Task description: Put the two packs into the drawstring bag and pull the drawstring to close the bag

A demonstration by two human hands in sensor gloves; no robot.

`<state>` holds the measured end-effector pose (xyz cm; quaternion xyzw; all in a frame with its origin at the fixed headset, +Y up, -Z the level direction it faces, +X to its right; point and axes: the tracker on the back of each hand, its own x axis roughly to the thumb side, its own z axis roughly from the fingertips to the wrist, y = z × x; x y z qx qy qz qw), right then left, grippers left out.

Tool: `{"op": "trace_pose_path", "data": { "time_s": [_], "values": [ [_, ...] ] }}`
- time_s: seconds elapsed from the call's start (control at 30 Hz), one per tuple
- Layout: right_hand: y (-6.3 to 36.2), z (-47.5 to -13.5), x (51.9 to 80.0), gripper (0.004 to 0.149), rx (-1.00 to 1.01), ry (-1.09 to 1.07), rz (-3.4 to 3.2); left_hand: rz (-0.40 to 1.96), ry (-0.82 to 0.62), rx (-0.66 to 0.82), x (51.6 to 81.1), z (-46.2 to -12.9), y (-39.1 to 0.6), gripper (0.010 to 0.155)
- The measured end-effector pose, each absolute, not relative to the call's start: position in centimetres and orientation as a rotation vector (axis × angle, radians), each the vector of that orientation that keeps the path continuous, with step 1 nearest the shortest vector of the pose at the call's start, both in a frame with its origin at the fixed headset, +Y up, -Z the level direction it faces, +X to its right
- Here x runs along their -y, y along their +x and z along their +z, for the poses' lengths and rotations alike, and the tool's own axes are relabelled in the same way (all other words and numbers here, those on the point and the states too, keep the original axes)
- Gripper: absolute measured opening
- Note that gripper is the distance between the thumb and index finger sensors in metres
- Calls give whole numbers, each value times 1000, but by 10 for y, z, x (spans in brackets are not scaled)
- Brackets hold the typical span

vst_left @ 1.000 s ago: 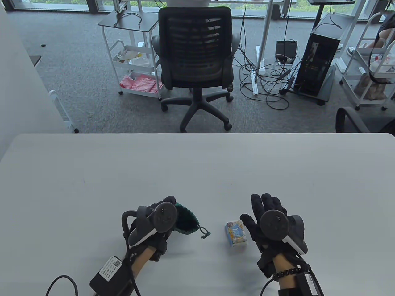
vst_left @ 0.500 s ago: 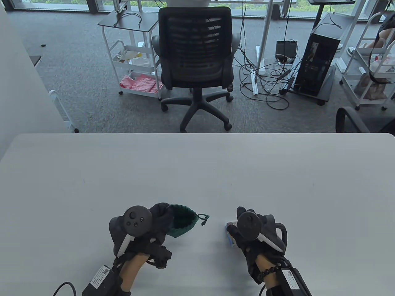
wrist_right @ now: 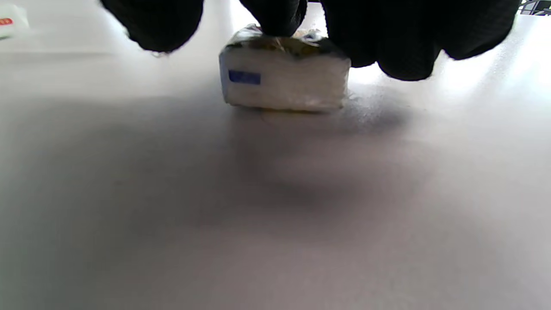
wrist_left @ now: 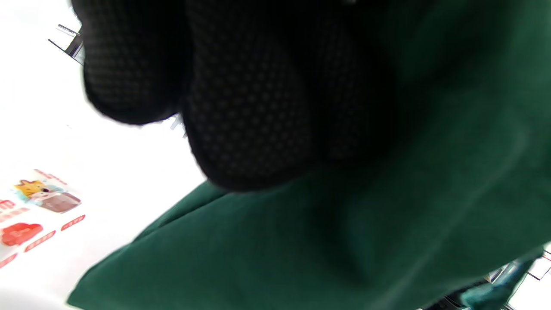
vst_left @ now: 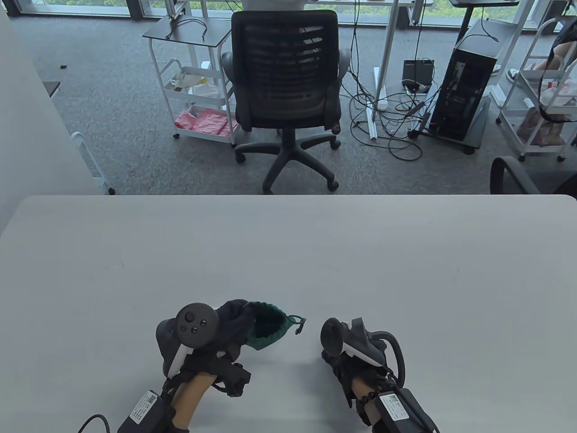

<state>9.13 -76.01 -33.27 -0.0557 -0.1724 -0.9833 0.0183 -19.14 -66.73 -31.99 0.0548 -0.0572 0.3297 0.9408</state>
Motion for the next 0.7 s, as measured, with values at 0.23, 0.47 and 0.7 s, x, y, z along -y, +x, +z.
{"op": "trace_pose_path", "data": {
  "time_s": [0.23, 0.47, 0.7],
  "values": [
    [86, -331, 765, 77, 483, -144, -3018, 676, 118, 116, 666, -320, -194, 45],
    [86, -335, 768, 74, 409, -138, -2994, 679, 119, 120, 667, -320, -194, 45],
    [91, -337, 764, 75, 395, -156, -3006, 685, 117, 108, 667, -320, -196, 45]
  ]
}}
